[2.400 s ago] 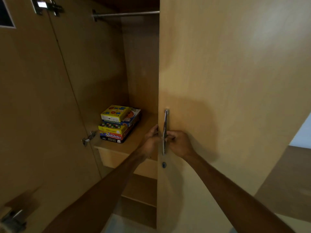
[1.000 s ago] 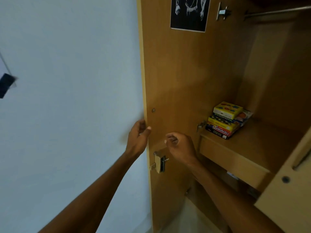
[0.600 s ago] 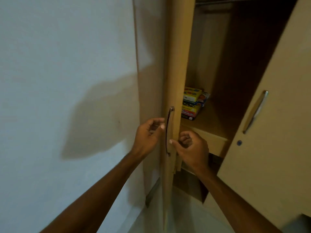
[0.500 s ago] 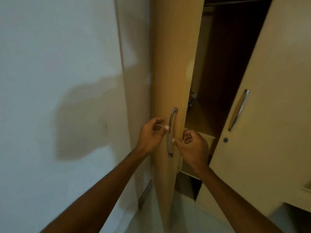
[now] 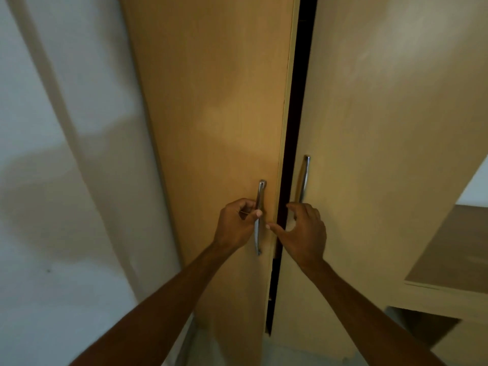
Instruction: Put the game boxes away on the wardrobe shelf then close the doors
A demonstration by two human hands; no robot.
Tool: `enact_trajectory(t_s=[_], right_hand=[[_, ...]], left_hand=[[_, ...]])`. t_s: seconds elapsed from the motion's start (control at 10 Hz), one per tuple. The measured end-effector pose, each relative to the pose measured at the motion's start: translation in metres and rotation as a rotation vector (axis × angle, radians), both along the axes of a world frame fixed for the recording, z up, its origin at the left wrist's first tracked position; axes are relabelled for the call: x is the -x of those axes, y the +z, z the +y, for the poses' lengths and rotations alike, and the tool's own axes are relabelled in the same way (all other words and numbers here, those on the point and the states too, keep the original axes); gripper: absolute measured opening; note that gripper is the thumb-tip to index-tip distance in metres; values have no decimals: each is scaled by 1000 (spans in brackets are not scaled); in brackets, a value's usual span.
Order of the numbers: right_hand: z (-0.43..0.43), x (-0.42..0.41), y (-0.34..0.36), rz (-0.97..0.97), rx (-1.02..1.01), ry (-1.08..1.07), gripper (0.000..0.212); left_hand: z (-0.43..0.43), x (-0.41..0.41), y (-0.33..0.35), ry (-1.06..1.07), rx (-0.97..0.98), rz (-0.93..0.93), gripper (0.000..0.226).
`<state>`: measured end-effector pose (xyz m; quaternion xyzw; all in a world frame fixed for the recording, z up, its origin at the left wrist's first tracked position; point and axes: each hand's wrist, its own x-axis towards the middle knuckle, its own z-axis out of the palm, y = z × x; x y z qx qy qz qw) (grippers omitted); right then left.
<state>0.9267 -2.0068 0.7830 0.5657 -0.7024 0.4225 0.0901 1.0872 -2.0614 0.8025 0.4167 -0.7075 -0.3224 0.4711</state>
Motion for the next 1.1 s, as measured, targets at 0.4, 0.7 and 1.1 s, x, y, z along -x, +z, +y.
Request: enact_trajectory(t_s=[0.4,0.7,1.1], right_hand=[[-95,79,10,224,19,-201,120],[-136,105,10,300,13,-220,124],[-95,109,7,241,-4,195,118]], left_hand=[[-91,84,-5,40,8,16,20],[-122,112,-4,80,3,57,19],[-40,64,-12,453,255,-318,31]])
